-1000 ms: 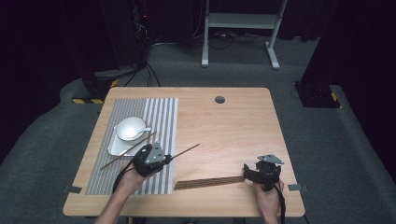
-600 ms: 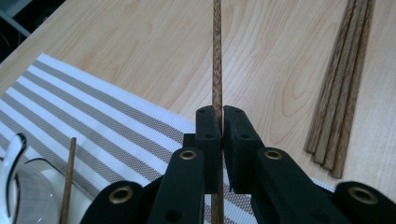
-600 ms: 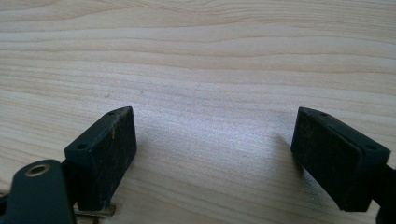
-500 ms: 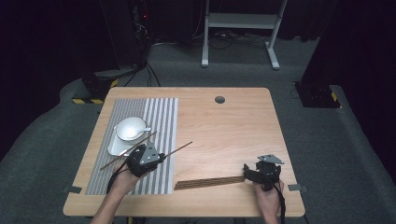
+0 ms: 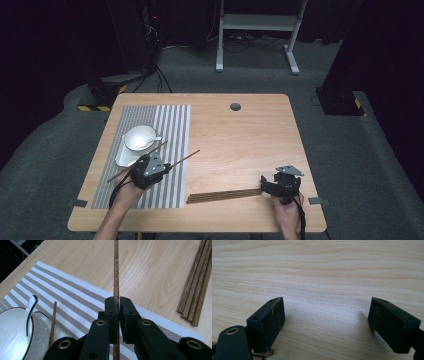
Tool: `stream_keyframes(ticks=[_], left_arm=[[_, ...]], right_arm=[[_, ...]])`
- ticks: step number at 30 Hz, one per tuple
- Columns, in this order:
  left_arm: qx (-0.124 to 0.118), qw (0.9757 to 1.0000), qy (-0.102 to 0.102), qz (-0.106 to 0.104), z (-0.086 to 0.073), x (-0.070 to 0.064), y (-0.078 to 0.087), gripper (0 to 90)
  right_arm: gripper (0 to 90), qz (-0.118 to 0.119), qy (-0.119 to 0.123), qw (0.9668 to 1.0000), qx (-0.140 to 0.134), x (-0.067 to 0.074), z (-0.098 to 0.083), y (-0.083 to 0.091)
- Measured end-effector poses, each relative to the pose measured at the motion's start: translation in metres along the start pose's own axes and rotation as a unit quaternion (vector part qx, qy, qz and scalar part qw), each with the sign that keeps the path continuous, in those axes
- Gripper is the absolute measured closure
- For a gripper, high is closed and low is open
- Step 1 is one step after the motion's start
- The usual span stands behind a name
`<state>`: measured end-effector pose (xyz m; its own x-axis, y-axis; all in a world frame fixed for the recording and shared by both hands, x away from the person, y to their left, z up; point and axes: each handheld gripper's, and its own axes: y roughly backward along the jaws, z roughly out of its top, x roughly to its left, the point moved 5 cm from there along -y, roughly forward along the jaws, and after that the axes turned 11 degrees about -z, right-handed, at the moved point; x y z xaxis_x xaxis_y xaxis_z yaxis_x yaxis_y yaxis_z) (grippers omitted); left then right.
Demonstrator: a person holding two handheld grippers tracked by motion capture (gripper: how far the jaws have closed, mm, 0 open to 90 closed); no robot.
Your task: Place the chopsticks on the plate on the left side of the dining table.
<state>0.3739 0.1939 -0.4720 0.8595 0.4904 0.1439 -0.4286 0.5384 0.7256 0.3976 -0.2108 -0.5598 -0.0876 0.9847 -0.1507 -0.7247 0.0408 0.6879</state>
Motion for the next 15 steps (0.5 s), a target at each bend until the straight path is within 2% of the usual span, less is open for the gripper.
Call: stream_keyframes(ticks=[15], left_arm=[[0.005, 0.9999, 0.005, 0.015, -0.0078, 0.0067, 0.0105, 84.9]], right_arm=[[13.7, 0.000, 0.001, 1.0000, 0.000, -0.0001, 0.0000, -0.0001]])
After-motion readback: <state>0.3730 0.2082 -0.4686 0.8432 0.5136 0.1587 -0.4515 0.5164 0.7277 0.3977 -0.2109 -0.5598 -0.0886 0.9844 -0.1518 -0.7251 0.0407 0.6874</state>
